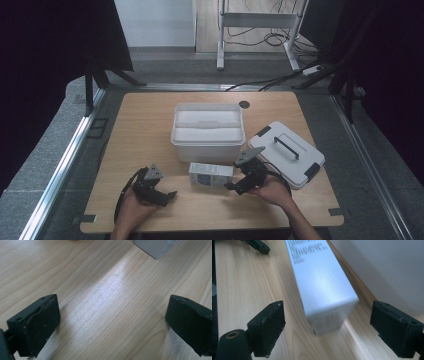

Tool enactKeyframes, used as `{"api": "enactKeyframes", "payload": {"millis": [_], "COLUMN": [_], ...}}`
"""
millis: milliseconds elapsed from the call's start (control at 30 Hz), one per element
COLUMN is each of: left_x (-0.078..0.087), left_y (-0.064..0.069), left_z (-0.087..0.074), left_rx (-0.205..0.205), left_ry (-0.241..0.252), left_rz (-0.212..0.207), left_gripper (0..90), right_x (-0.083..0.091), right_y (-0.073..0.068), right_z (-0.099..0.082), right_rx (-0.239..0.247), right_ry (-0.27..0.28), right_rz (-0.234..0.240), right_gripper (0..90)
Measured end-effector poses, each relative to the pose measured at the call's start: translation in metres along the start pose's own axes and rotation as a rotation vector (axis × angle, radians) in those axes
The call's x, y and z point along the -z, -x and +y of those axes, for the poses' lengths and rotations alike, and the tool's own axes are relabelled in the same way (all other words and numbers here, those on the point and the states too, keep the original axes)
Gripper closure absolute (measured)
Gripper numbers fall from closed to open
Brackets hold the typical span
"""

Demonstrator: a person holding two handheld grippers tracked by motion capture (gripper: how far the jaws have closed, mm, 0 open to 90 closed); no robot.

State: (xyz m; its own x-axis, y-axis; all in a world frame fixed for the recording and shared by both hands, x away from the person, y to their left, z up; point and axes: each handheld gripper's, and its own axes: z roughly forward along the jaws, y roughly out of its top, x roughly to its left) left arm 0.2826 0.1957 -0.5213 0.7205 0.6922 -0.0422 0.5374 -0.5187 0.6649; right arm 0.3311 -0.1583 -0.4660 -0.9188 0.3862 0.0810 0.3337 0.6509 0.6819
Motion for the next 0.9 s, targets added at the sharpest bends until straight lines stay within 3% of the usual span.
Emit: {"api": "enactKeyframes", "payload": {"millis": [133, 367, 467, 733, 900], "left_x": [0.000, 0.000, 0.000, 0.000, 0.000], "left_y": [0.000, 0.000, 0.000, 0.000, 0.000], "left_z": [0.000, 0.000, 0.000, 0.000, 0.000], "left_rx": [0.000, 0.000, -0.002, -0.003, -0.001], "left_ry": [0.000, 0.000, 0.000, 0.000, -0.001], "left_rz": [0.000, 0.000, 0.000, 0.000, -0.001], "left_gripper": [0.0, 0.0, 0.0, 0.0, 0.0], "right_x": [-0.015, -0.023, -0.029, -0.030, -0.027], "right_y": [-0.003, -0.008, -0.010, -0.012, -0.017], "right_z": [0.015, 0.027, 0.033, 0.039, 0.039], "right_rx": [0.012, 0.027, 0.036, 0.032, 0.008], "right_ry": [-0.028, -0.050, -0.086, -0.119, -0.121], "right_rz": [0.024, 0.026, 0.028, 0.018, 0.001], "right_gripper": [15.0, 24.8, 33.8, 53.3, 55.1]}}
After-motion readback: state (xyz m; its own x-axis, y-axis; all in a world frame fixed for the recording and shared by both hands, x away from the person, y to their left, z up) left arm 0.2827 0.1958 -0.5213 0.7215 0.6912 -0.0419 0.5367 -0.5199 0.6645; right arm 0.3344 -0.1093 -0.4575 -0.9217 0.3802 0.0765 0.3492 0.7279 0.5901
